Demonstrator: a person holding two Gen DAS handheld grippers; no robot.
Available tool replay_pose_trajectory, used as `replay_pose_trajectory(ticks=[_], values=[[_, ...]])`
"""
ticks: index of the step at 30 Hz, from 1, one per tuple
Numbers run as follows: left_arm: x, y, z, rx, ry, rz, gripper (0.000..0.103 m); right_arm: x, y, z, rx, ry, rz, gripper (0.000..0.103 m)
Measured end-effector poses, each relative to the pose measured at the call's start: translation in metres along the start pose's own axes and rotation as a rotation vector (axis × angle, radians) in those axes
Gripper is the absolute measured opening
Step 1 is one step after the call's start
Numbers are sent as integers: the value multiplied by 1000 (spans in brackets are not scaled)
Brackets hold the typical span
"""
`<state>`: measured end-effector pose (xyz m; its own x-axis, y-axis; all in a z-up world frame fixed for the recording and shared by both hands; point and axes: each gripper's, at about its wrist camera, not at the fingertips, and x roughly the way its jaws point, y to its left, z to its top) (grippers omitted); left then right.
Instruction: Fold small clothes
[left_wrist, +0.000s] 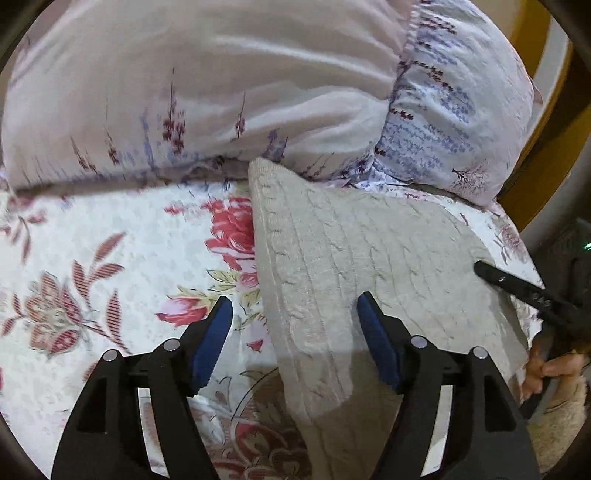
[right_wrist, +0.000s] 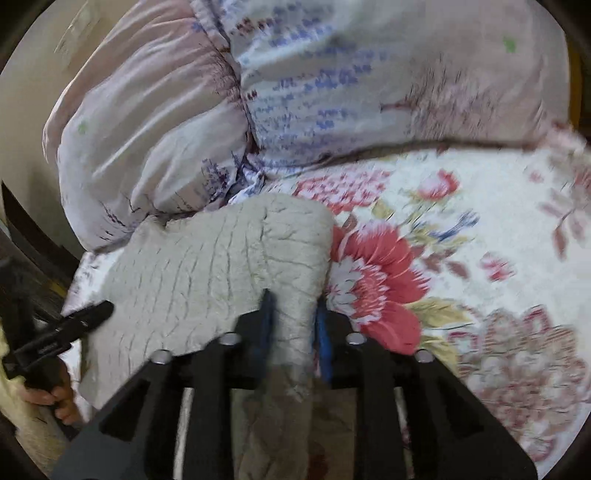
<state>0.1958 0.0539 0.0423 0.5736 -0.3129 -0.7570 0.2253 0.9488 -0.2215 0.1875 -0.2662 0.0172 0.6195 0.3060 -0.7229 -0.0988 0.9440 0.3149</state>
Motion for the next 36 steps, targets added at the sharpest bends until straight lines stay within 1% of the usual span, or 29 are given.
replay_pose_trajectory(ticks=[2,4,5,7,9,10,11,12,14,17,18,19,20,21,23,24,25,26,28,29,31,33,36], values=[[-9,-2,-4,25,-15,15,72,-20,6,-5,-43,-69,-33,33],[-20,-5,-10,63,-30,36,72,-40,15,-14,-106,-122,-21,33],[-23,-6,-13,74,-36,41,72,-45,19,-18,-126,-127,-7,34],[-29,-7,-19,90,-43,46,73,-51,27,-27,-166,-111,39,37],[-32,-8,-24,100,-41,48,73,-46,35,-38,-205,-52,65,37],[-31,-9,-26,106,-38,55,73,-41,37,-43,-216,-20,59,38],[-28,-10,-27,111,-36,63,74,-32,38,-48,-224,20,22,38],[-25,-12,-28,113,-35,70,75,-23,39,-50,-225,37,-7,38],[-18,-14,-28,109,-42,87,75,-18,39,-50,-215,30,-25,39],[-25,-14,-29,78,-56,83,74,-25,40,-48,-195,17,-30,43],[-33,-14,-32,76,-79,74,74,-33,41,-50,-198,-7,-29,52],[-41,-13,-36,81,-107,65,74,-43,41,-52,-203,-46,-34,68],[-48,-13,-41,88,-127,60,77,-53,41,-56,-206,-82,-48,74],[-55,-13,-47,100,-145,59,84,-60,39,-58,-210,-112,-57,78],[-65,-14,-58,113,-170,66,92,-73,37,-64,-209,-150,-72,83],[-70,-14,-66,122,-180,78,98,-79,35,-67,-201,-163,-80,88],[-72,-14,-72,127,-183,95,101,-85,34,-73,-192,-181,-92,90],[-74,-15,-78,134,-187,114,102,-88,35,-76,-193,-193,-102,91],[-78,-18,-90,153,-189,143,102,-94,38,-86,-204,-223,-149,101],[-78,-20,-94,158,-183,148,102,-96,42,-92,-209,-240,-177,101],[-76,-24,-103,149,-156,134,102,-98,47,-100,-215,-241,-181,101],[-72,-26,-109,127,-125,110,102,-94,51,-105,-205,-204,-173,101],[-63,-33,-113,111,-75,113,102,-84,57,-111,-185,-146,-167,101]])
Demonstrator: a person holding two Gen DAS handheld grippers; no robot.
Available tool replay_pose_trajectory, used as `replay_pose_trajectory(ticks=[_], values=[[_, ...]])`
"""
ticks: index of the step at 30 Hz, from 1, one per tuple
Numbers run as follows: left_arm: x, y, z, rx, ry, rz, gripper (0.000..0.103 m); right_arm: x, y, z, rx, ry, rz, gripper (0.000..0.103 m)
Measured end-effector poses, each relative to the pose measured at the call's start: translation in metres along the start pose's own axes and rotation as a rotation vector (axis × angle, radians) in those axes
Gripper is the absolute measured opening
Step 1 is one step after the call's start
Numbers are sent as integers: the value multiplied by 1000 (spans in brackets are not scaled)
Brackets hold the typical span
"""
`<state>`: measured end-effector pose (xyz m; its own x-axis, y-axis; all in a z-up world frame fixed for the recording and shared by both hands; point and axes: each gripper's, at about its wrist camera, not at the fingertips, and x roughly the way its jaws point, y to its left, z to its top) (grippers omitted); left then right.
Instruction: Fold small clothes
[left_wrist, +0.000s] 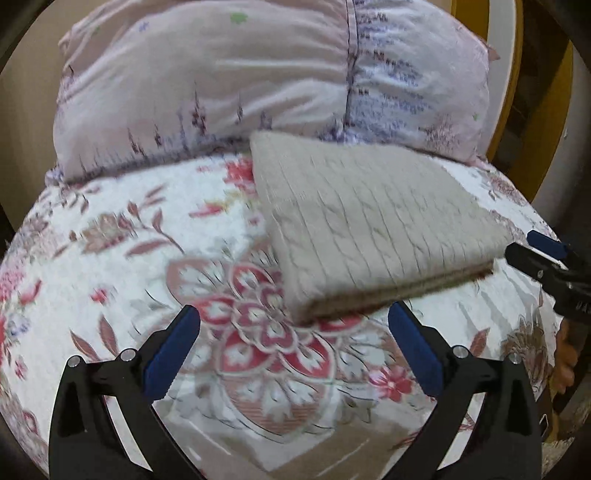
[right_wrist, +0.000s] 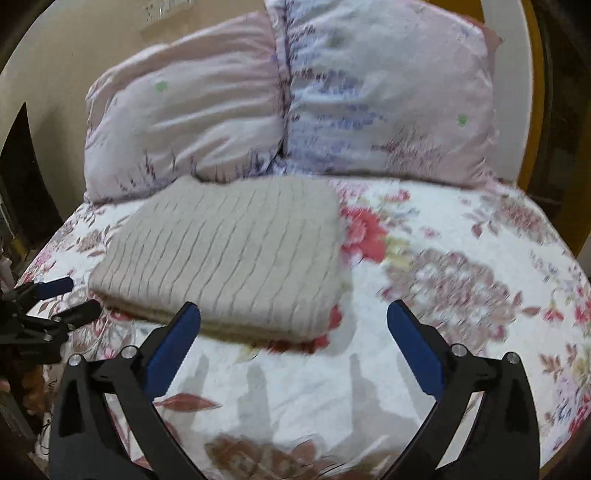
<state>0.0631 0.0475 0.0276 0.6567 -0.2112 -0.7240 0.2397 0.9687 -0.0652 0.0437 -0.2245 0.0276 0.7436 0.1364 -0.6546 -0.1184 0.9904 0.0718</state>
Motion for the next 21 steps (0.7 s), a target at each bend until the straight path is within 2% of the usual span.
replay_pose_trajectory(ticks=[5,9,15,21], values=[[9,-12,-4,7,49,56,102,15,10,-12,36,103,30,101],[14,-15,-5,3,76,68,102,27,15,-21,50,166,5,101],[25,-21,-5,10,137,106,102,32,23,-27,27,188,-46,101],[27,-22,-5,8,142,108,102,35,27,-28,16,206,-71,101]])
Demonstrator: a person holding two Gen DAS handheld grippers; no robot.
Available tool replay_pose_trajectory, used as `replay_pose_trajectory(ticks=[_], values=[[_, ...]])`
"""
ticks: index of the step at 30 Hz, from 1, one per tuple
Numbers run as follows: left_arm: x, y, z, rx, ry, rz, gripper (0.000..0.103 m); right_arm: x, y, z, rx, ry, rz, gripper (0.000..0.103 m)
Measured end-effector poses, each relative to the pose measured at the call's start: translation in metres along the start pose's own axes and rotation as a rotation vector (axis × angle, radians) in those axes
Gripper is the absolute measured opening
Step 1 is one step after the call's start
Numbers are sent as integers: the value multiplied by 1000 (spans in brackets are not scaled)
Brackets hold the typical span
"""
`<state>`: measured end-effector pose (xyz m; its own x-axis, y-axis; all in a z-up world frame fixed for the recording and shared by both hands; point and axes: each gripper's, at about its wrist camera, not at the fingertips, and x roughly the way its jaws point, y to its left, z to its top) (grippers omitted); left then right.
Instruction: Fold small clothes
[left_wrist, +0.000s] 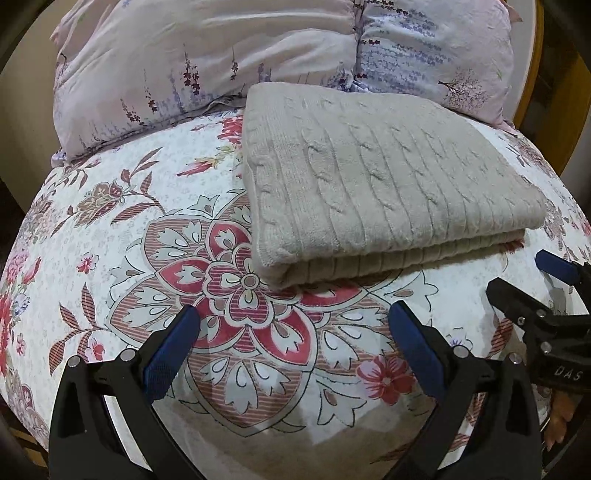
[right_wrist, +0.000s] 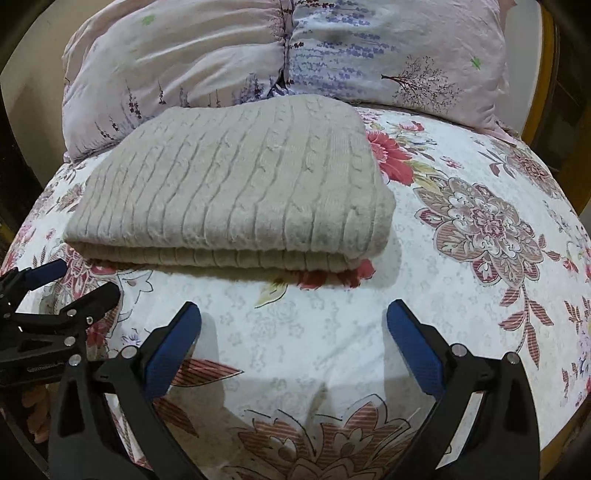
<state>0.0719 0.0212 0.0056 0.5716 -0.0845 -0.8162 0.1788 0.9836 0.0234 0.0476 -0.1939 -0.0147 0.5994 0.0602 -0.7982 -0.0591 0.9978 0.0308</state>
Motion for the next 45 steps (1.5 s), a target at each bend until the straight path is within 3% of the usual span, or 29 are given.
replay_pose_trajectory(ticks=[4,45], values=[[0,0,-1,5,-14,-6,102,3,5,0,-26,9,-39,101],[0,0,-1,-1,-21,-1,102,2,4,-3,-10,-6,-55,101]])
